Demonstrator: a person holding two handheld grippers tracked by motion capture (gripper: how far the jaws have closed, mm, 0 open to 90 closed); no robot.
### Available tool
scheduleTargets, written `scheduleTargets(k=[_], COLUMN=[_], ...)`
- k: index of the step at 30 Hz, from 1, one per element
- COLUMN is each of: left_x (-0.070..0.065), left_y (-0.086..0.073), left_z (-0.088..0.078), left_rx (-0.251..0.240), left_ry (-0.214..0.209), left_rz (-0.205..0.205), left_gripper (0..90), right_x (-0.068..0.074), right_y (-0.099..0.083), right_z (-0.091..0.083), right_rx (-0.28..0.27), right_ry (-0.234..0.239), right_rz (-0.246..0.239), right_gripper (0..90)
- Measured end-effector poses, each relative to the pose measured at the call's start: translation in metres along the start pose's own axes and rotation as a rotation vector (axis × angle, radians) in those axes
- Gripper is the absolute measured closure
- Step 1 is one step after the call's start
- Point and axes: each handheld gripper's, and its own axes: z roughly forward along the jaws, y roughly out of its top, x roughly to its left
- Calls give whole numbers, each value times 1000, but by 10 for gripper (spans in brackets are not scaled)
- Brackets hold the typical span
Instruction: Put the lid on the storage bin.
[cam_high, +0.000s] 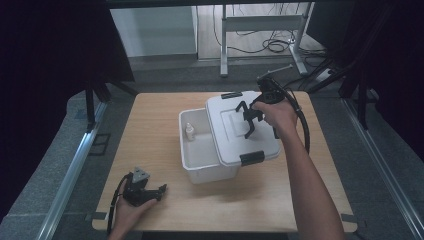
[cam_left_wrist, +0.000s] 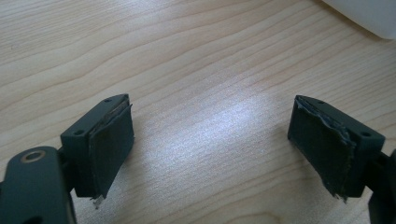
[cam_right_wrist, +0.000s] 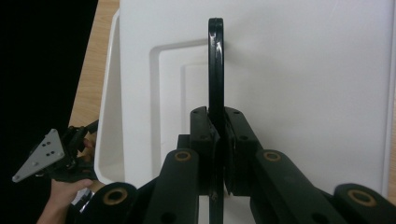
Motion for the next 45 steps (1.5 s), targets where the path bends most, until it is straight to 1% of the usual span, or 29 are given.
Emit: scheduleTargets(k=[5,9,12,15,19,22,30,45], left_x=[0,0,0,0,0,0,-1,-1], left_y=[0,0,0,0,0,0,0,0], left_z=[0,0,0,0,0,0,0,0], left_rx=[-2,-2,-2,-3,-3,-3,-5,-5], left_ry=[1,1,-1,-1,-3,-5,-7,-8], left_rz=[0,-1,1,4,6,7,3,5], left_gripper=[143,143,144,144,145,145,145,145], right_x=[2,11,18,27,36,40,48,57], right_y=[0,2,4,4,5,5,8,10], right_z=[0,1,4,11,23,32,48,57], right_rx=[-8,-7,-5,-1,12,23,38,41], right_ry=[12,12,26,59,60,66,66,75], right_rz=[14,11,11,34,39,45,63,61], right_gripper=[838,838,838,838,838,837,837,836])
